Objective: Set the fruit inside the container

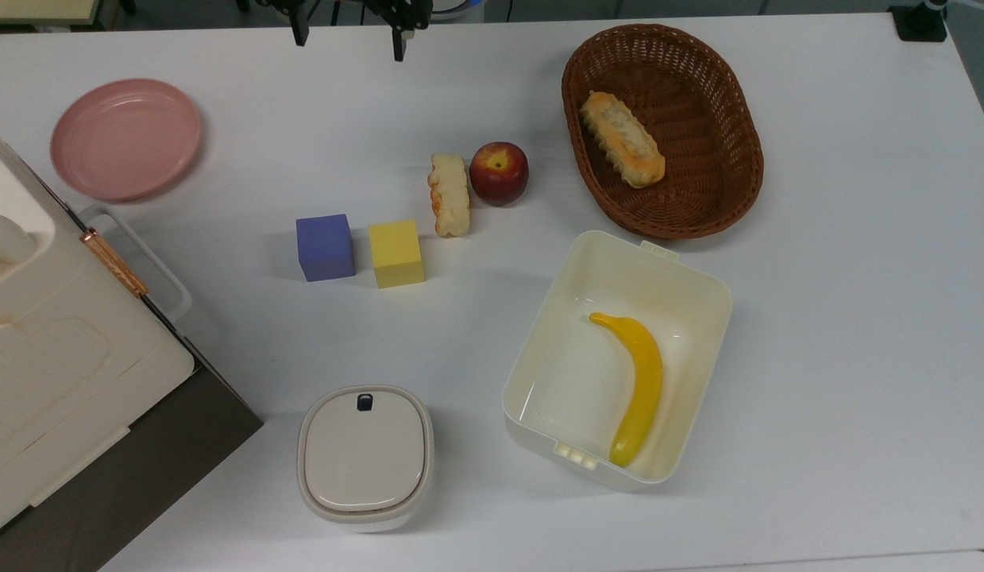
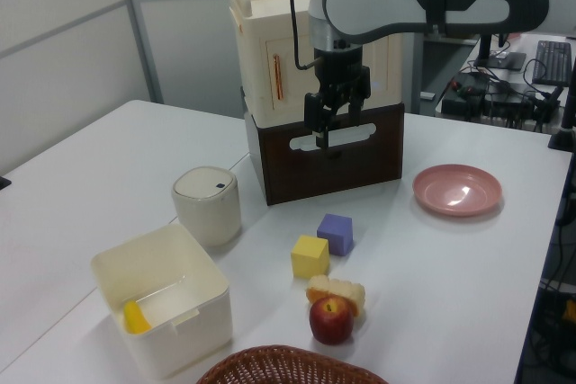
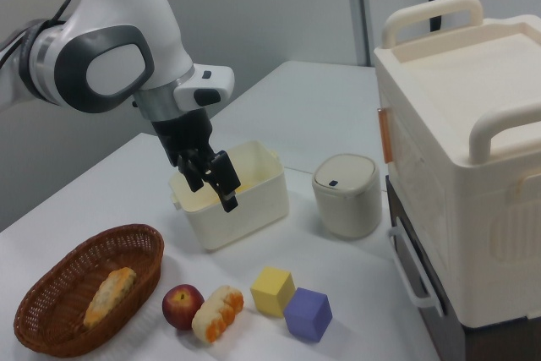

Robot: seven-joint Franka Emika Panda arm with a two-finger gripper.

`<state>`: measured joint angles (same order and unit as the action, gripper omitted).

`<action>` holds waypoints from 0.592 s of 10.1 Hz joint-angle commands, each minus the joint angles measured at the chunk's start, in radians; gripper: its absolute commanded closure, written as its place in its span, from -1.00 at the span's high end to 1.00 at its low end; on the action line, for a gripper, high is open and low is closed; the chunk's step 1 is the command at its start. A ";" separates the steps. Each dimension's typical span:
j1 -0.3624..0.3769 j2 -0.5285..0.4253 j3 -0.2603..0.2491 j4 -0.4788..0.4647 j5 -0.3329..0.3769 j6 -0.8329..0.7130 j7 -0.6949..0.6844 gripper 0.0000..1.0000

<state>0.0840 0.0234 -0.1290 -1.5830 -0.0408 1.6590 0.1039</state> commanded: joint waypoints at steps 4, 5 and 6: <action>0.000 -0.014 0.005 -0.022 0.024 -0.030 0.017 1.00; 0.003 -0.013 0.008 -0.035 0.025 -0.028 0.017 1.00; 0.008 -0.016 0.011 -0.061 0.025 -0.025 0.016 1.00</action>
<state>0.0842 0.0250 -0.1274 -1.5879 -0.0364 1.6414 0.1040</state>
